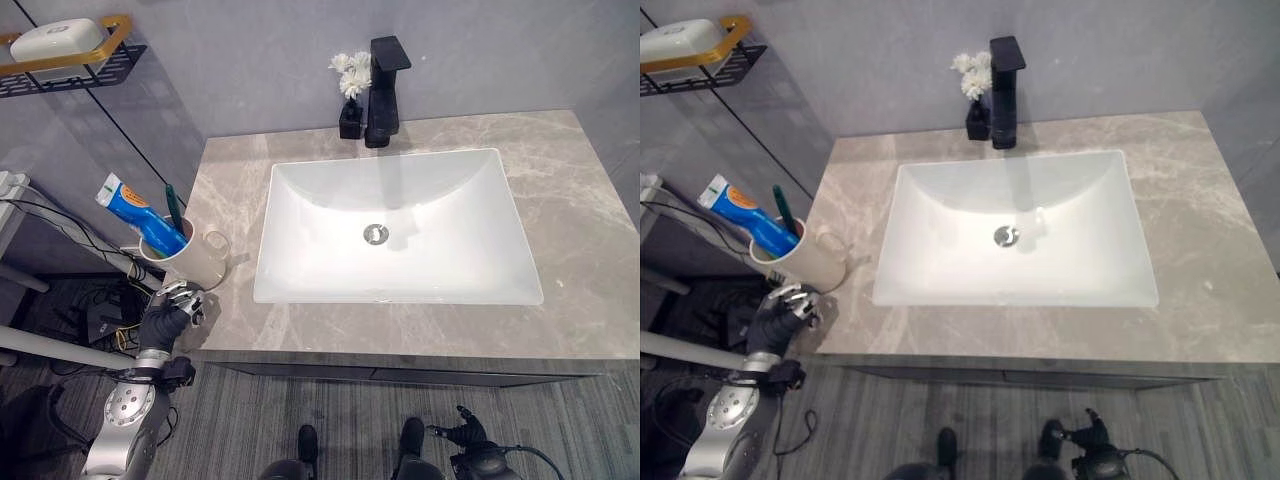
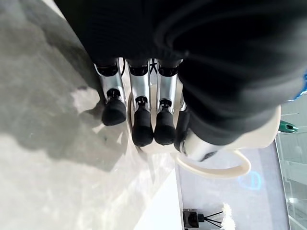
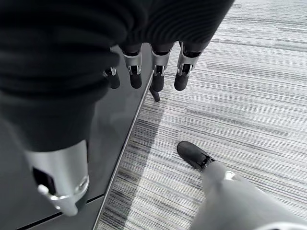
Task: Put brush and paste in cup on sink, flatten towel.
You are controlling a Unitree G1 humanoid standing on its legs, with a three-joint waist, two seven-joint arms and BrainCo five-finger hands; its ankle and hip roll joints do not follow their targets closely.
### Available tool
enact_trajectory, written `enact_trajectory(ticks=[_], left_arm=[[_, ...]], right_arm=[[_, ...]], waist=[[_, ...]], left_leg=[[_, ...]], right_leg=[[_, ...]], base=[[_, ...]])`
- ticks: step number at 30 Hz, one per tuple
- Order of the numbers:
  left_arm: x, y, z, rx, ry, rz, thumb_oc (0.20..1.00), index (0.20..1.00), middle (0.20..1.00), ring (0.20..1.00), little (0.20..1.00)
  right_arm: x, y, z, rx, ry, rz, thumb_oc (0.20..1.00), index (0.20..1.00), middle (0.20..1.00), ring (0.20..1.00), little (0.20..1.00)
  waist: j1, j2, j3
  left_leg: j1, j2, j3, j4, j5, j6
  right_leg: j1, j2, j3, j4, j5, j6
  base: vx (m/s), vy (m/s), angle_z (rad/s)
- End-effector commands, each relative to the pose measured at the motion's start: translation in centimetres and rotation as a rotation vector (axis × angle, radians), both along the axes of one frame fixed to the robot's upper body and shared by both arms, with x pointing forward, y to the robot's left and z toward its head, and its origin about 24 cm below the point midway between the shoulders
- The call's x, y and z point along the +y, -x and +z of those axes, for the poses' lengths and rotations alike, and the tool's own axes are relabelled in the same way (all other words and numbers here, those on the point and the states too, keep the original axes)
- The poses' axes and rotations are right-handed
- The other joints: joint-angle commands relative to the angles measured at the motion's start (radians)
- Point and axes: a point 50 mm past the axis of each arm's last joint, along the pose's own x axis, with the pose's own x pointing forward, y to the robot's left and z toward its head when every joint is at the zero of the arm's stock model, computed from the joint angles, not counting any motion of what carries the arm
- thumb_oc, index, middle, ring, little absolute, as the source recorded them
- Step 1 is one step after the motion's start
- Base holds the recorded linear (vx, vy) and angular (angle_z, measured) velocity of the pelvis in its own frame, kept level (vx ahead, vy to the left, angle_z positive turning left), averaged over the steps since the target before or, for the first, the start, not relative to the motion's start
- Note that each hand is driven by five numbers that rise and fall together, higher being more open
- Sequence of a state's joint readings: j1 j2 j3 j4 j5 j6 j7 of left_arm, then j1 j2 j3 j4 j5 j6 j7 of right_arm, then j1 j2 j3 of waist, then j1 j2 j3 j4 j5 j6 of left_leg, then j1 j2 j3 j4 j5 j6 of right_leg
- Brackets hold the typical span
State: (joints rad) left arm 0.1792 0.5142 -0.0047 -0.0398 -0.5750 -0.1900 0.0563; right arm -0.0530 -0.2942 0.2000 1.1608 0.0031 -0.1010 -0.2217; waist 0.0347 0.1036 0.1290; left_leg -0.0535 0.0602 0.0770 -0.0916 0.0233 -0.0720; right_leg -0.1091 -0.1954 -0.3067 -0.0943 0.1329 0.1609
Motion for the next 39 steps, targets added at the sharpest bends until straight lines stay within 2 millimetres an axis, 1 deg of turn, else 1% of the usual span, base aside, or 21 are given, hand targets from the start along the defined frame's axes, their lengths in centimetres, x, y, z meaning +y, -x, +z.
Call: enact_trajectory(ticks=[1, 5, 10, 14, 16, 18, 21, 24, 26, 27, 31, 36, 39], left_arm=[[0.7, -0.2, 1.8, -0.060, -0.032, -0.012, 0.200, 0.200, 0.200, 0.200, 0.200], [0.9, -0.3, 1.5, -0.044, -0.021, -0.005, 0.200, 0.200, 0.200, 0.200, 0.200], [1.2, -0.4, 1.7, -0.047, -0.023, 0.008, 0.200, 0.200, 0.200, 0.200, 0.200], [1.7, -0.9, 2.4, -0.074, -0.032, 0.036, 0.200, 0.200, 0.200, 0.200, 0.200], [1.9, -1.4, 2.5, -0.085, 0.000, 0.066, 0.200, 0.200, 0.200, 0.200, 0.200], [2.0, -2.0, 3.4, -0.118, -0.004, 0.071, 0.200, 0.200, 0.200, 0.200, 0.200], [1.9, -2.4, 4.0, -0.141, -0.015, 0.065, 0.200, 0.200, 0.200, 0.200, 0.200], [1.8, -2.1, 3.9, -0.134, -0.031, 0.041, 0.200, 0.200, 0.200, 0.200, 0.200], [2.1, -1.4, 4.1, -0.128, -0.070, 0.027, 0.200, 0.200, 0.200, 0.200, 0.200], [2.1, -1.4, 4.1, -0.127, -0.070, 0.028, 0.200, 0.200, 0.200, 0.200, 0.200], [3.1, -0.2, 3.9, -0.104, -0.089, 0.045, 0.200, 0.200, 0.200, 0.200, 0.200], [3.9, 0.3, 4.0, -0.096, -0.099, 0.077, 0.200, 0.200, 0.200, 0.200, 0.200], [4.3, 0.3, 3.9, -0.097, -0.091, 0.105, 0.200, 0.200, 0.200, 0.200, 0.200]], right_arm=[[0.1, -1.3, 0.3, -0.002, 0.010, 0.023, 1.000, 1.000, 1.000, 1.000, 1.000], [-0.1, -1.0, 0.2, 0.009, 0.009, 0.022, 1.000, 1.000, 1.000, 1.000, 1.000], [0.0, -0.8, 0.2, 0.015, 0.008, 0.029, 1.000, 1.000, 1.000, 1.000, 1.000], [0.1, -0.6, 0.0, 0.025, 0.005, 0.032, 1.000, 1.000, 1.000, 1.000, 1.000], [0.1, -0.5, 0.0, 0.029, 0.005, 0.038, 1.000, 1.000, 1.000, 1.000, 1.000], [0.1, -0.5, 0.0, 0.033, 0.005, 0.031, 1.000, 1.000, 1.000, 1.000, 1.000], [0.1, -0.2, -0.2, 0.046, 0.001, 0.014, 1.000, 1.000, 1.000, 1.000, 1.000], [0.1, 0.1, -0.3, 0.053, -0.008, 0.000, 1.000, 1.000, 1.000, 1.000, 1.000], [0.0, 0.5, -0.4, 0.066, -0.010, -0.011, 1.000, 1.000, 1.000, 1.000, 1.000], [0.0, 0.5, -0.4, 0.066, -0.010, -0.010, 1.000, 1.000, 1.000, 1.000, 1.000], [0.0, 0.4, -0.4, 0.062, -0.014, -0.007, 1.000, 1.000, 1.000, 1.000, 1.000], [0.0, 0.1, -0.3, 0.050, -0.016, -0.006, 1.000, 1.000, 1.000, 1.000, 1.000], [0.0, 0.0, -0.2, 0.047, -0.015, -0.004, 1.000, 1.000, 1.000, 1.000, 1.000]], waist=[[-0.024, -0.038, -0.002], [-0.034, -0.036, -0.004], [-0.042, -0.035, -0.007], [-0.046, -0.036, -0.010], [-0.051, -0.040, -0.010], [-0.054, -0.041, -0.009], [-0.057, -0.044, -0.007], [-0.057, -0.047, -0.008], [-0.054, -0.047, -0.010], [-0.054, -0.047, -0.011], [-0.046, -0.046, -0.010], [-0.039, -0.044, -0.009], [-0.036, -0.040, -0.005]], left_leg=[[-0.024, 0.023, 0.045, 0.004, 0.021, -0.027], [-0.020, 0.024, 0.053, 0.004, 0.019, -0.026], [-0.017, 0.025, 0.059, 0.004, 0.017, -0.027], [-0.016, 0.027, 0.061, 0.004, 0.016, -0.028], [-0.016, 0.030, 0.065, 0.004, 0.016, -0.028], [-0.019, 0.031, 0.067, 0.004, 0.016, -0.029], [-0.018, 0.032, 0.069, 0.004, 0.015, -0.029], [-0.015, 0.032, 0.071, 0.004, 0.012, -0.028], [-0.012, 0.033, 0.072, 0.004, 0.010, -0.028], [-0.011, 0.033, 0.072, 0.004, 0.010, -0.028], [-0.010, 0.034, 0.071, 0.004, 0.011, -0.029], [-0.015, 0.035, 0.069, 0.004, 0.014, -0.030], [-0.018, 0.034, 0.064, 0.004, 0.015, -0.030]], right_leg=[[0.018, -0.045, 0.056, 0.007, 0.002, 0.019], [0.017, -0.044, 0.063, 0.007, 0.001, 0.018], [0.014, -0.041, 0.070, 0.007, 0.000, 0.017], [0.012, -0.038, 0.074, 0.007, -0.001, 0.016], [0.009, -0.036, 0.076, 0.007, 0.000, 0.015], [0.005, -0.035, 0.077, 0.007, 0.000, 0.015], [0.001, -0.032, 0.080, 0.007, -0.001, 0.015], [0.004, -0.029, 0.083, 0.007, -0.004, 0.014], [0.008, -0.028, 0.082, 0.007, -0.006, 0.013], [0.008, -0.028, 0.082, 0.007, -0.006, 0.013], [0.011, -0.027, 0.080, 0.007, -0.007, 0.013], [0.007, -0.027, 0.078, 0.007, -0.008, 0.013], [0.006, -0.026, 0.075, 0.007, -0.007, 0.012]], base=[[0.03, 0.003, -0.03], [0.02, 0.005, -0.04], [0.02, -0.002, -0.07], [0.01, -0.002, -0.01], [0.00, 0.000, 0.00], [0.01, -0.006, -0.05], [0.01, -0.008, -0.09], [0.02, -0.008, -0.12], [0.01, -0.002, -0.02], [0.00, 0.000, 0.00], [0.00, 0.000, 0.00], [0.00, 0.000, 0.00], [0.00, 0.000, 0.00]])
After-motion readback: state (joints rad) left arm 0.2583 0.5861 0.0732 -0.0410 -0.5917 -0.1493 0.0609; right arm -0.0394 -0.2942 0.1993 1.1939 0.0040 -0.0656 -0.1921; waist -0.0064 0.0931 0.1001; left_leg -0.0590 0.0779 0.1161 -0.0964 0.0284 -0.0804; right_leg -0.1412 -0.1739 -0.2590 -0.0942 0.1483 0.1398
